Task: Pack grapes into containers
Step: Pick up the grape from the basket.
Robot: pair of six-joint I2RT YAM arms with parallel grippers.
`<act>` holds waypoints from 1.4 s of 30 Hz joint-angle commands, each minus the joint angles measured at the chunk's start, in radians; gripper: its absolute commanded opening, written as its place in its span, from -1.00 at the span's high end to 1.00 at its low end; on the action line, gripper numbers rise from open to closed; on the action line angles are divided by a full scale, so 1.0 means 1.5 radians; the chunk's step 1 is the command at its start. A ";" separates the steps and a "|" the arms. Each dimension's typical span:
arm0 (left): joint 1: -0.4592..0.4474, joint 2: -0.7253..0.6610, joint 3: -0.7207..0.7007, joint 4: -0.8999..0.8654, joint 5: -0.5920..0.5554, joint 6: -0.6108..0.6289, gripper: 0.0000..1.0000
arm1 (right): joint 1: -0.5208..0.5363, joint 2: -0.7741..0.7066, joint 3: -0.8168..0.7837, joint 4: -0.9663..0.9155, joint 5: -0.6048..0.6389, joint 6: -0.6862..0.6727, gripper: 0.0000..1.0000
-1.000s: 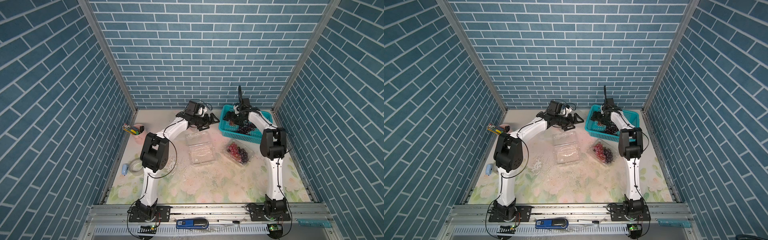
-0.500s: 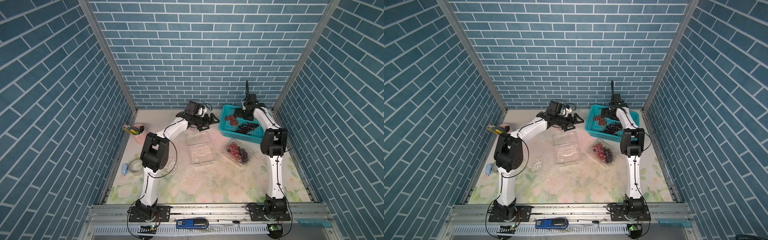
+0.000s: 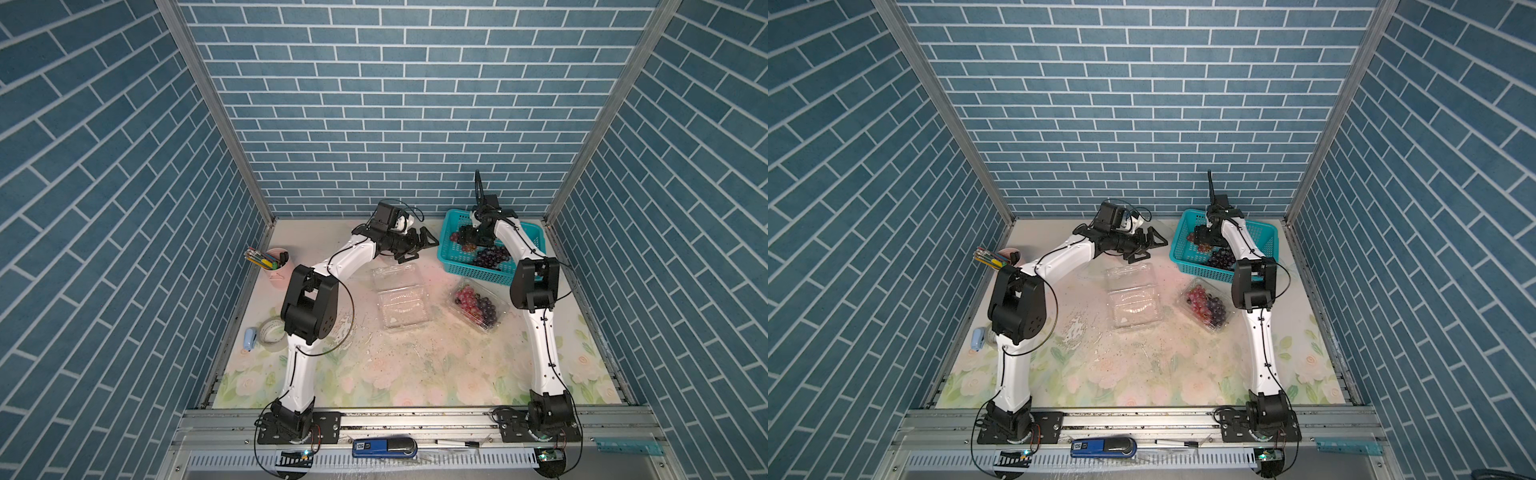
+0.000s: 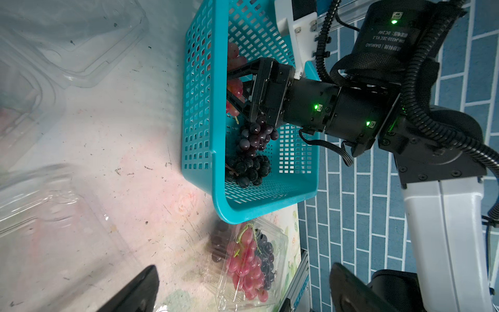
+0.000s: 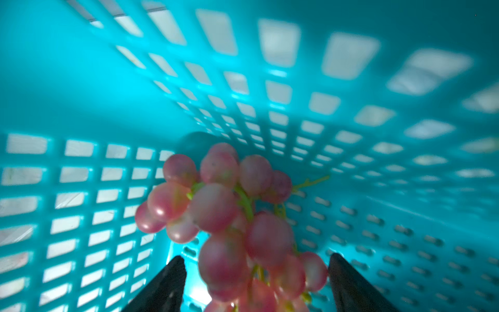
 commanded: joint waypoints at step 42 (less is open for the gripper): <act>0.011 -0.169 -0.139 0.068 -0.010 -0.010 -0.99 | 0.020 -0.412 -0.358 0.147 -0.152 0.125 0.50</act>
